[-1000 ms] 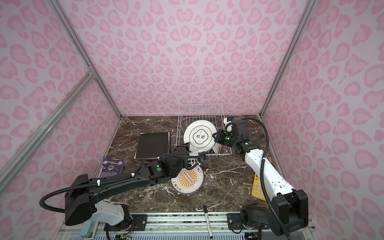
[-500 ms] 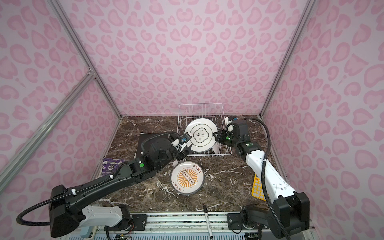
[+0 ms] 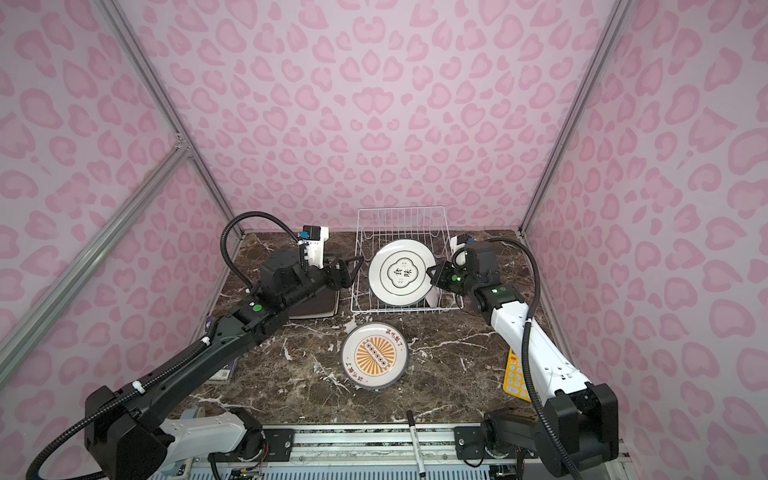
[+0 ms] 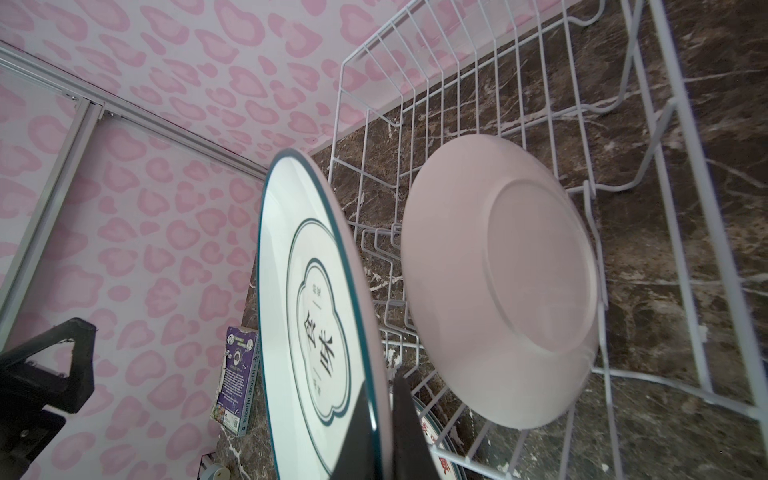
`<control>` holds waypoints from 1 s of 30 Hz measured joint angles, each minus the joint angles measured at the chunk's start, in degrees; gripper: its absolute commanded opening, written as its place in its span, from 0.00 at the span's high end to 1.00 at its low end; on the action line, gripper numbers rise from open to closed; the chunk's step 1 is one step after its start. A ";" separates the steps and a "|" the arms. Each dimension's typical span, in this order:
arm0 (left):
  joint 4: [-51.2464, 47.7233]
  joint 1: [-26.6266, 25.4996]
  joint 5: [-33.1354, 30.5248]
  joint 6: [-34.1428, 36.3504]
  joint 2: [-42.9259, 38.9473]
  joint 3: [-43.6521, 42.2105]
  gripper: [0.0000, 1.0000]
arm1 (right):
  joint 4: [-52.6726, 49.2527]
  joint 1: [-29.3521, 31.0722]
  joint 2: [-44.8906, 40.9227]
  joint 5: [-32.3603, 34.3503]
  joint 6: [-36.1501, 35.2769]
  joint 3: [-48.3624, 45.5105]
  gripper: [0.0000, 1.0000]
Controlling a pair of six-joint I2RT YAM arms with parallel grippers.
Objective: Unload the plates from the dish rack
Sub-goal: 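Open the left gripper and draw it back while the right gripper holds the plate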
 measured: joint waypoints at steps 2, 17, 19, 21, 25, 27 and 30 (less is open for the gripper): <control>0.07 2.12 3.28 -5.07 1.25 0.24 0.17 | 0.20 0.00 0.00 -0.02 0.17 -0.07 1.00; 0.20 7.15 21.84 -19.52 12.09 4.44 0.19 | 2.47 -1.14 -0.96 -1.29 1.31 -1.07 1.00; -0.11 7.19 23.28 -20.04 13.44 5.03 0.20 | 2.45 -1.25 -0.96 -1.46 1.51 -1.16 1.00; -0.61 7.21 24.50 -20.81 14.73 5.25 0.21 | 2.49 -1.38 -0.96 -1.57 1.79 -1.16 1.00; -1.01 6.93 26.58 -21.22 16.96 5.49 0.23 | 2.86 -1.40 -0.59 -2.10 2.32 -1.16 1.00; -1.01 6.67 27.39 -21.55 17.97 5.81 0.25 | 3.06 -1.40 -0.20 -2.60 2.69 -1.16 1.00; -1.03 6.10 28.55 -22.27 19.45 6.45 0.32 | 3.82 -1.38 0.11 -3.10 2.89 -1.16 1.00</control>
